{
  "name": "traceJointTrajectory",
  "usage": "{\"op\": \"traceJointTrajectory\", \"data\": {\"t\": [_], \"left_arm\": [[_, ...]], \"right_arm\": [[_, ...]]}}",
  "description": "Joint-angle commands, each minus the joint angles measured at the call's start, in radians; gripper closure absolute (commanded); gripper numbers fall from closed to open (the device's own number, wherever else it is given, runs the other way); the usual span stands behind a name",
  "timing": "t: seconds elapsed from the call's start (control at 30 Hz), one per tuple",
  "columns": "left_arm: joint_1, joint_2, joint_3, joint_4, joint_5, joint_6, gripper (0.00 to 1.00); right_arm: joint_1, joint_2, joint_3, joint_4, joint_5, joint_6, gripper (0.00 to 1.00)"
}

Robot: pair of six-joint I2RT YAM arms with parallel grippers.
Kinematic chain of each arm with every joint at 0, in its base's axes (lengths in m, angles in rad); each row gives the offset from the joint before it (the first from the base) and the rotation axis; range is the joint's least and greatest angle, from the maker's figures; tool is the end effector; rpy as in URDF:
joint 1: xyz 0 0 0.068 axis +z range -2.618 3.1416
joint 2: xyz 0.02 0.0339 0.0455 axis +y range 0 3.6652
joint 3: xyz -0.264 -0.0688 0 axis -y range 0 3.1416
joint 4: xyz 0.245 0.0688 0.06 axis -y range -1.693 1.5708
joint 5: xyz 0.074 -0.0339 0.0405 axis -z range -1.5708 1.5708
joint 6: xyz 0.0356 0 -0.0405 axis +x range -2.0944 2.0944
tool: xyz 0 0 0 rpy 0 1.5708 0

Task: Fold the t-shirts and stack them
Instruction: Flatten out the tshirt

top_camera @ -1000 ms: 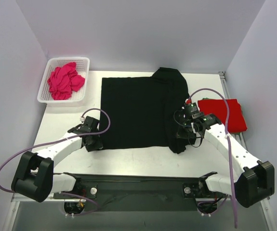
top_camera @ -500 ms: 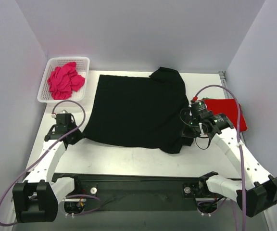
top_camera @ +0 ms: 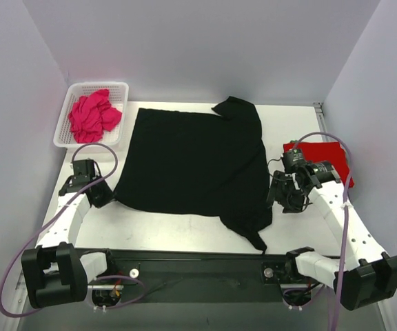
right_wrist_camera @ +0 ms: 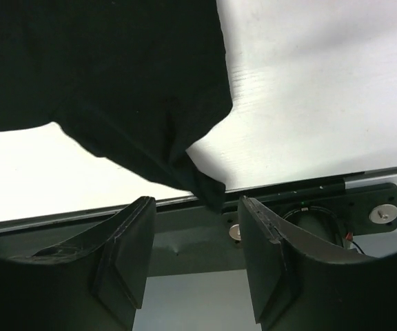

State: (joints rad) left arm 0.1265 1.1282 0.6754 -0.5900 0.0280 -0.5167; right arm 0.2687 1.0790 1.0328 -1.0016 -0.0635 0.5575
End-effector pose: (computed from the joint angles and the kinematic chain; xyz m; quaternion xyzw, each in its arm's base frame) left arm 0.2072 0.0253 0.2042 -0.3016 0.9169 -0.0638 0.2533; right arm 0.1899 0.0546 0.2999 0.1308 0.9566 0.1318 0.2243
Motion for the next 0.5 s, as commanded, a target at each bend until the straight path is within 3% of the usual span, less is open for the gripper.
{"op": "traceJointTrajectory", "data": {"t": [0.0, 0.3, 0.47], "left_arm": [[0.013, 0.004, 0.049, 0.001, 0.026, 0.047, 1.00], [0.019, 0.016, 0.030, 0.025, 0.079, 0.070, 1.00], [0.022, 0.038, 0.059, 0.036, 0.096, 0.080, 1.00]], "right_arm": [[-0.013, 0.051, -0.028, 0.003, -0.028, -0.011, 0.48], [-0.013, 0.284, -0.080, 0.158, -0.162, -0.041, 0.50], [-0.010, 0.424, -0.079, 0.175, -0.145, -0.025, 0.53]]}}
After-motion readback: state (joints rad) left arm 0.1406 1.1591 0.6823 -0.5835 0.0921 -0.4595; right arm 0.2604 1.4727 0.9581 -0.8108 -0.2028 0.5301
